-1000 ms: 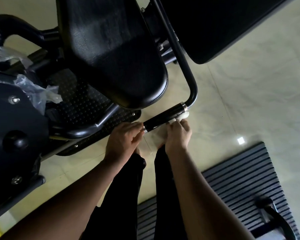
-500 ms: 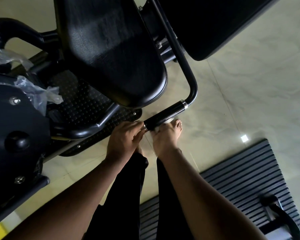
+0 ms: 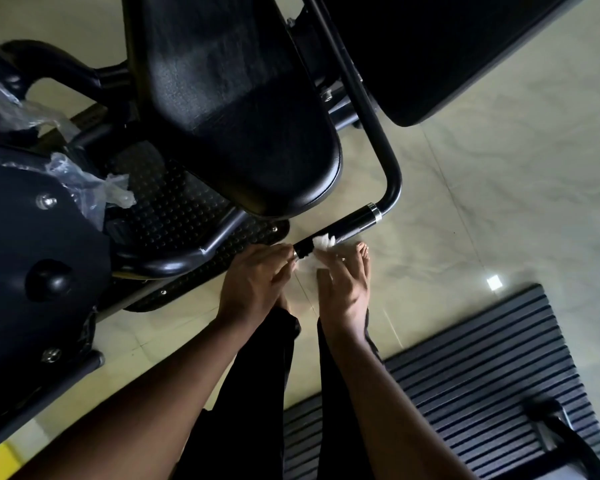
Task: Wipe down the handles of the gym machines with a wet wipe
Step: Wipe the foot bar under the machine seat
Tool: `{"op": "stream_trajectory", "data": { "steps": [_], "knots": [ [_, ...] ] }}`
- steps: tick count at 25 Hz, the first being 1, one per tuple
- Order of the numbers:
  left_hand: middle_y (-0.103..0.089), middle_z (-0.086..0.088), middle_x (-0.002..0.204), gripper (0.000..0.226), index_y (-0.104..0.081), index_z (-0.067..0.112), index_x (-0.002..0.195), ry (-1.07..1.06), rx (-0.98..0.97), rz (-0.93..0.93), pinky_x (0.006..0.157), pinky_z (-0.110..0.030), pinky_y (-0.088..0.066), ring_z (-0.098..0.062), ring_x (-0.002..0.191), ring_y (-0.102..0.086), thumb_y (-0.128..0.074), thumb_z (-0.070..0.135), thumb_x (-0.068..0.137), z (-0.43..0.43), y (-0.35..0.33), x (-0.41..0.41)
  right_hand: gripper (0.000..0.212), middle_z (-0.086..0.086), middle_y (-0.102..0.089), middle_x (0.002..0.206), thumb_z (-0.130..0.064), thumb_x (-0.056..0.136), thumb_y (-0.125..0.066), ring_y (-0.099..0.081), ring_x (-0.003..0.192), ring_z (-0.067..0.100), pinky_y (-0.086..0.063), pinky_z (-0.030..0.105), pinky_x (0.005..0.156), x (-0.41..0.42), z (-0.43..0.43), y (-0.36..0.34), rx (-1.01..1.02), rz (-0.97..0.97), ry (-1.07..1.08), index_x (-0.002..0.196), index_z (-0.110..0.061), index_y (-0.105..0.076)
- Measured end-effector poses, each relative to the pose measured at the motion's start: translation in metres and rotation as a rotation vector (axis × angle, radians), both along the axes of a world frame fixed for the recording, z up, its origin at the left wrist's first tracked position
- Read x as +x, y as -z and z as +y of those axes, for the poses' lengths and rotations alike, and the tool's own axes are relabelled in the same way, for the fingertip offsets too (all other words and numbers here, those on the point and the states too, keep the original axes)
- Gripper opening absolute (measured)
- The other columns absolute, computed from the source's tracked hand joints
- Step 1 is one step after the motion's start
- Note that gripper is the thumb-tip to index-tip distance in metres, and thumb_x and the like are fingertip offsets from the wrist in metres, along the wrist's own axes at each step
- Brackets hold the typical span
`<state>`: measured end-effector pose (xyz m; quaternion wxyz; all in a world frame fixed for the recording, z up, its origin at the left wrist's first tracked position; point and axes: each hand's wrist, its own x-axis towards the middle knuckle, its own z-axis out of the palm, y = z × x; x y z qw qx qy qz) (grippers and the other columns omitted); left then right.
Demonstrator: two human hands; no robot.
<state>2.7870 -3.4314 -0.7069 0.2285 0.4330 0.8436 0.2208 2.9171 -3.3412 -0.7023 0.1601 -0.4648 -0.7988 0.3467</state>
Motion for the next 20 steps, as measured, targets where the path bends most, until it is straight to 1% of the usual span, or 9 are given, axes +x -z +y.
{"op": "stream_trajectory", "data": {
  "steps": [2,4,6,8,10,13,16,18,20],
  "knots": [
    [-0.073,0.002,0.112,0.028,-0.071,0.014,0.115,0.001,0.001,-0.002,0.089,-0.034,-0.053,-0.016,0.101,-0.065,-0.06,0.028,0.094,0.0,-0.001,-0.002,0.029,0.01,-0.067,0.116,-0.008,0.101,-0.046,-0.057,0.116,0.034,-0.032,0.027,0.111,-0.009,0.014,0.005,0.164,-0.028,-0.266,0.114,-0.004,-0.072],
    [-0.073,0.002,0.109,0.031,-0.072,0.013,0.112,0.01,0.017,0.014,0.087,-0.03,-0.052,-0.017,0.098,-0.065,-0.055,0.03,0.094,-0.001,-0.004,-0.002,0.049,0.015,-0.064,0.127,-0.016,0.109,-0.023,-0.051,0.13,0.036,-0.022,0.031,0.12,-0.009,0.016,0.007,0.29,-0.101,-0.54,0.123,-0.001,-0.067],
    [-0.074,0.0,0.109,0.035,-0.072,0.011,0.111,0.008,0.026,0.035,0.084,-0.032,-0.054,-0.018,0.098,-0.065,-0.052,0.033,0.094,-0.001,-0.007,-0.001,0.043,0.017,-0.06,0.134,-0.011,0.108,-0.026,-0.047,0.135,0.035,-0.022,0.037,0.121,-0.003,0.027,0.018,0.387,-0.134,-0.703,0.131,-0.001,-0.061],
    [-0.073,0.0,0.11,0.033,-0.071,0.01,0.112,-0.006,0.027,0.036,0.084,-0.034,-0.056,-0.017,0.099,-0.066,-0.054,0.032,0.095,0.0,-0.006,0.0,0.036,0.017,-0.058,0.137,-0.006,0.104,-0.04,-0.047,0.135,0.034,-0.032,0.042,0.117,0.004,0.044,0.027,0.454,-0.117,-0.801,0.135,-0.002,-0.057],
    [-0.073,0.0,0.112,0.034,-0.071,0.01,0.114,-0.027,0.025,0.011,0.086,-0.033,-0.056,-0.015,0.101,-0.066,-0.054,0.032,0.095,0.002,-0.004,0.001,0.037,0.015,-0.057,0.139,-0.005,0.102,-0.046,-0.049,0.134,0.031,-0.042,0.044,0.111,0.009,0.063,0.033,0.51,-0.133,-0.863,0.138,-0.005,-0.055],
    [-0.073,-0.002,0.111,0.037,-0.071,0.008,0.115,-0.012,0.031,-0.009,0.087,-0.029,-0.056,-0.014,0.101,-0.066,-0.053,0.034,0.095,0.004,-0.006,0.0,0.038,0.014,-0.059,0.136,-0.004,0.101,-0.044,-0.05,0.133,0.031,-0.048,0.043,0.105,0.016,0.085,0.029,0.493,-0.183,-0.714,0.136,-0.006,-0.057],
    [-0.074,-0.002,0.107,0.027,-0.072,0.007,0.112,0.002,0.033,0.009,0.083,-0.029,-0.057,-0.015,0.097,-0.067,-0.068,0.02,0.089,0.005,-0.006,-0.001,0.044,0.014,-0.056,0.137,0.005,0.096,-0.042,-0.046,0.136,0.031,-0.055,0.041,0.095,0.025,0.098,0.022,0.421,-0.301,-0.514,0.137,-0.002,-0.054],
    [-0.074,-0.001,0.107,0.025,-0.073,0.008,0.111,-0.001,0.003,-0.002,0.084,-0.027,-0.056,-0.015,0.097,-0.068,-0.072,0.017,0.087,0.007,-0.005,-0.001,0.052,0.014,-0.053,0.139,0.011,0.087,-0.046,-0.046,0.136,0.031,-0.058,0.039,0.086,0.021,0.094,0.019,0.306,-0.328,-0.426,0.137,-0.001,-0.052],
    [-0.074,0.0,0.108,0.024,-0.073,0.01,0.112,-0.008,-0.033,-0.045,0.086,-0.022,-0.053,-0.013,0.098,-0.069,-0.071,0.018,0.089,0.009,-0.01,-0.002,0.054,0.013,-0.055,0.135,0.012,0.081,-0.053,-0.056,0.123,0.033,-0.061,0.044,0.079,0.012,0.085,0.011,0.166,-0.327,-0.297,0.133,-0.003,-0.057]
  ]
}}
